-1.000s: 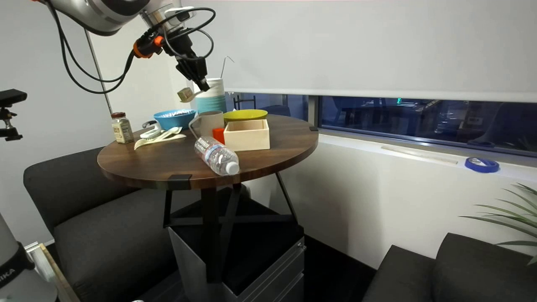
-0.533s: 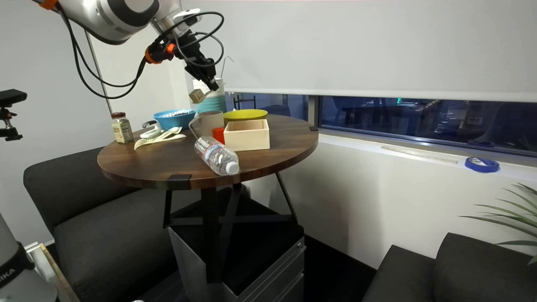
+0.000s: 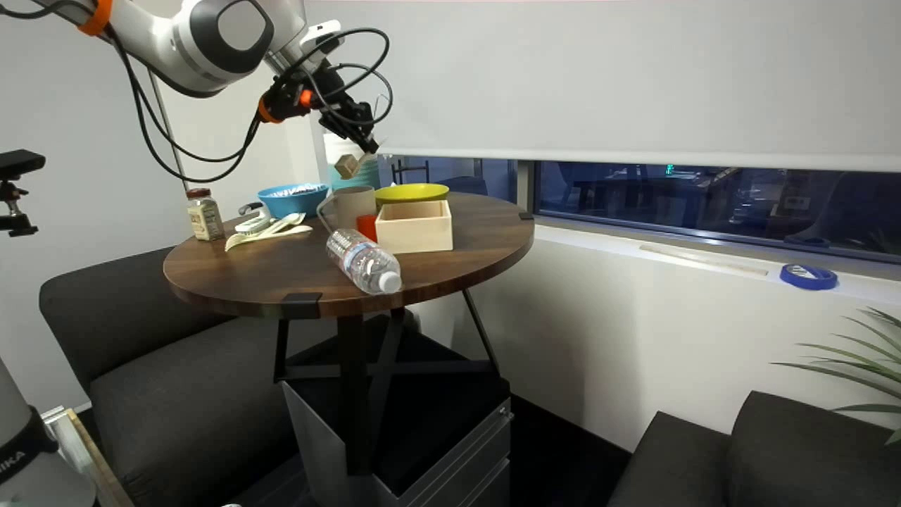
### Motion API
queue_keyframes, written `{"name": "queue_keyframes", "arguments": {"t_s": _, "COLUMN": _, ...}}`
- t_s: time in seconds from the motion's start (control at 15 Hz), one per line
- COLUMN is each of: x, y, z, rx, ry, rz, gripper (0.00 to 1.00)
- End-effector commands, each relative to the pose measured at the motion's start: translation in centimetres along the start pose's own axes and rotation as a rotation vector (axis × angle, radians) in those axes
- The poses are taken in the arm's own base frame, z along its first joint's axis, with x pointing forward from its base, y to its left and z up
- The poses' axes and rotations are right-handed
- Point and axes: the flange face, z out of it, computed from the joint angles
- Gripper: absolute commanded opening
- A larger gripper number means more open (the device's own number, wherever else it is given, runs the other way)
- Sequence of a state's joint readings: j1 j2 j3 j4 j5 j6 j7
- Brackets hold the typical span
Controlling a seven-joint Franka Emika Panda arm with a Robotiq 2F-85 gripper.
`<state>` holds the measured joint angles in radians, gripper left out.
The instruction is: Put the dice on the spoon, lift the spoon and then put the dice in the white mug
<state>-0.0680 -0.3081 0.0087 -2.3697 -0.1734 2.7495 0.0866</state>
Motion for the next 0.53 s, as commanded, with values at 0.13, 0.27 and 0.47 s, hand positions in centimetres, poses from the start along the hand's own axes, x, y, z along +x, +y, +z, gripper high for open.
{"name": "queue_keyframes", "arguments": {"t_s": 0.13, "x": -1.9, "y": 0.0, "z": 0.2, "rx": 0.04, "ry": 0.102, "rz": -0.053, "gripper": 0.03}}
{"name": "queue_keyframes", "arguments": {"t_s": 0.27, "x": -2.8, "y": -0.1, "z": 0.2, "rx": 0.072, "ry": 0.137, "rz": -0.053, "gripper": 0.03}}
{"name": "queue_keyframes", "arguments": {"t_s": 0.47, "x": -4.0, "y": 0.0, "z": 0.0, "rx": 0.118, "ry": 0.178, "rz": -0.055, "gripper": 0.03}}
